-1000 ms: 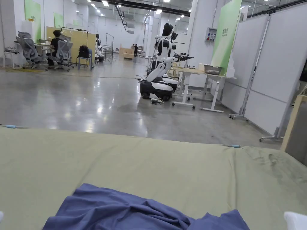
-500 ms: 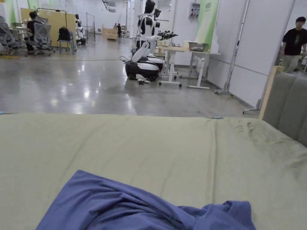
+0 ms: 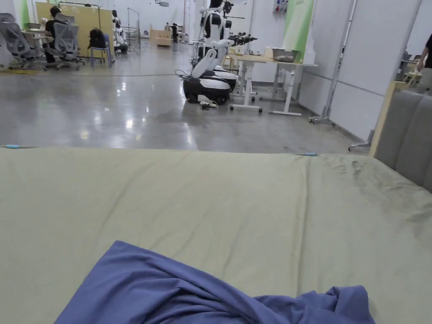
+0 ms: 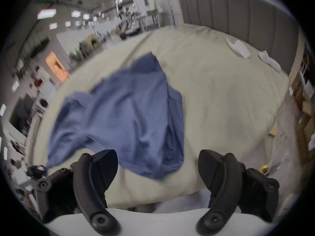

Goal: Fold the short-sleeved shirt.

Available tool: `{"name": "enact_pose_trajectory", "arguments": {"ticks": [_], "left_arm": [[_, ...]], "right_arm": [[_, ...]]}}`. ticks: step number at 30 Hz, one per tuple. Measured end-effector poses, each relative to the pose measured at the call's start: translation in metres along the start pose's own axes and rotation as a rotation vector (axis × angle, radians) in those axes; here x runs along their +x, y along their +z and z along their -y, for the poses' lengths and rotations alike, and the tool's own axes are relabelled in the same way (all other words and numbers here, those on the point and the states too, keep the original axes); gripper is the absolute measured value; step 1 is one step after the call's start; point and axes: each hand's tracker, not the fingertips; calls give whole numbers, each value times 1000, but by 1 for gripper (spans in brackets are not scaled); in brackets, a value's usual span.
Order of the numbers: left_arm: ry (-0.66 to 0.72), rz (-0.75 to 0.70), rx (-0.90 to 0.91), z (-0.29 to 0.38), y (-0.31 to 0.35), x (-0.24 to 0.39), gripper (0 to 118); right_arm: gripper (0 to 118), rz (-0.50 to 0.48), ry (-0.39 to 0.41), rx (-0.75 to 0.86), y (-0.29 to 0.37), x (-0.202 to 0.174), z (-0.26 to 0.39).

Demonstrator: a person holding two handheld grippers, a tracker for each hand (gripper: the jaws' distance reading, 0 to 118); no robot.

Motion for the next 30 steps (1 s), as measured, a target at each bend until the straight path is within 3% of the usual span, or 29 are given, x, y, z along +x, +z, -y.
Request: {"name": "enact_pose_trajectory", "arguments": {"ticks": [1,2,3,4,5,6,7,8,10,14,16,20,23,26,30], "left_arm": [[33,-2,-3,-2,7,2,72],[54,26,11,-4,15,3,83],[80,45,32,-4,23,4,80],[115,85,63,-4,33,6,72],[118,118,60,-3,41,9,32],[94,152,55,-2,48,13,0],[58,132,66,0,52,22,0],[40,120,126,0,65,26,0],[-36,122,57,-10,78,38,0],[-147,117,188,-33,59,65,0],[-207,80,267,-63,39,77,0],[-363,66,308,-137,-33,102,0],[-348,4,188,-191,-100,122,0],[-299,34,118,-242,-175,135,0],[-376,-56,87,-266,-241,158,0]], "right_arm": [[103,-54,-31,58,12,0,0],[103,-85,-56,107,24,-1,0],[102,-94,-62,143,33,-5,0],[97,-79,-44,141,39,-9,-1],[77,-59,-17,119,45,-17,-1],[37,-18,35,93,46,-22,-1],[3,47,105,99,44,-29,2],[3,126,157,112,39,-37,6],[3,114,212,67,30,-39,8],[3,6,112,16,17,-42,3],[3,-4,89,24,12,-43,-2],[3,15,111,23,7,-48,-11],[3,44,120,13,4,-48,-20],[3,65,90,7,1,-47,-35],[3,86,60,19,-1,-45,-49]]}}
